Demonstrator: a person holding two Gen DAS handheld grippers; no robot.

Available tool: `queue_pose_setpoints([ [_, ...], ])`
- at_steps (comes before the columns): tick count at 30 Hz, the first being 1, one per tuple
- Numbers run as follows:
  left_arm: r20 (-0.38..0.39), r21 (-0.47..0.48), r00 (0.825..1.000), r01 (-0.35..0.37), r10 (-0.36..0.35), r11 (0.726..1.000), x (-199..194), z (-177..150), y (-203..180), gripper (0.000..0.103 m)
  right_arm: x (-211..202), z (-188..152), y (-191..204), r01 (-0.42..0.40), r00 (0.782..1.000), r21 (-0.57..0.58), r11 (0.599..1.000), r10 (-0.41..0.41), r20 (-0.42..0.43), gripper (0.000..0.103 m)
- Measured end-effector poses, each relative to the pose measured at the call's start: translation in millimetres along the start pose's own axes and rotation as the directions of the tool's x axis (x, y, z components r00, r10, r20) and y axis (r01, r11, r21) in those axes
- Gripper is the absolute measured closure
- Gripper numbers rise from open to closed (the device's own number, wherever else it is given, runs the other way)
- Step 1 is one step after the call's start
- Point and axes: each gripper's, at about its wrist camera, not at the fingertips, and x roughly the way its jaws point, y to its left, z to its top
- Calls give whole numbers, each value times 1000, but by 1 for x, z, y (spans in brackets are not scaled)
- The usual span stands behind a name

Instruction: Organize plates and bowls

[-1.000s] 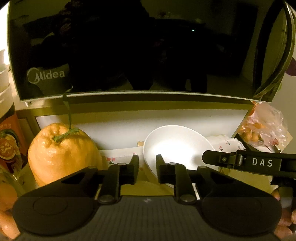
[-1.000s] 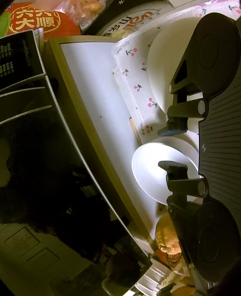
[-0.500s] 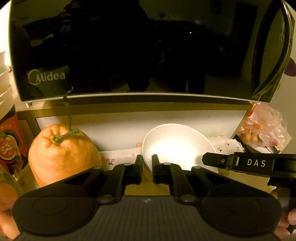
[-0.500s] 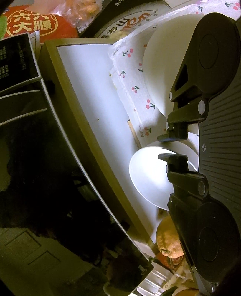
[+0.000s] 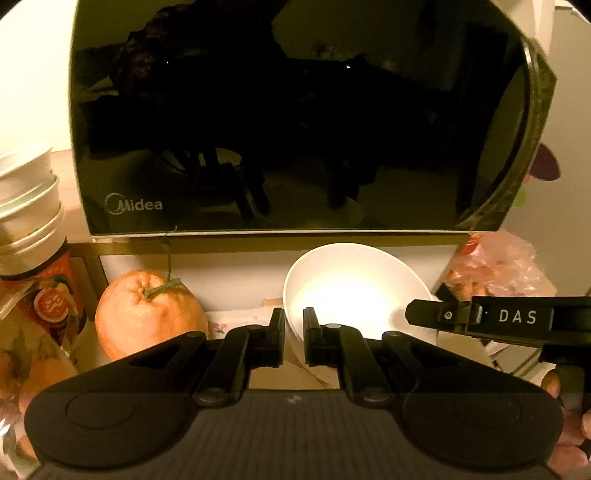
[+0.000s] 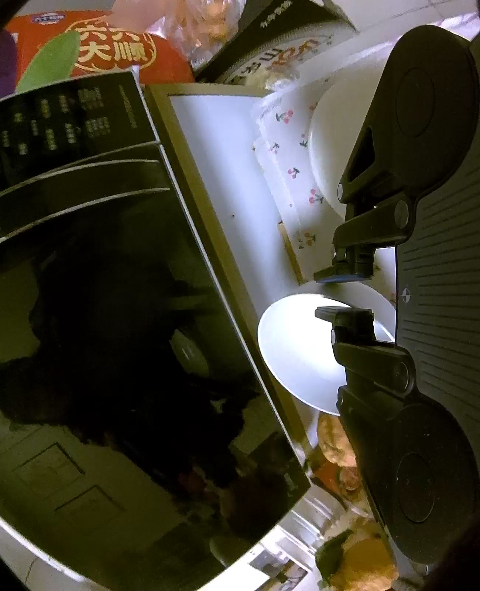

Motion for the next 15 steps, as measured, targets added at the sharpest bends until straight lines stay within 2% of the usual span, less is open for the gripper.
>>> queue_pose_setpoints([
  [9, -100, 23, 994, 37, -35, 999, -27, -20, -13, 94, -36, -13, -3, -13, 990, -26, 1000, 9, -141, 88],
  [15, -172, 49, 984, 62, -53, 997, -37, -40, -22, 94, -55, -35, -3, 8, 978, -118, 993, -32, -205, 88],
])
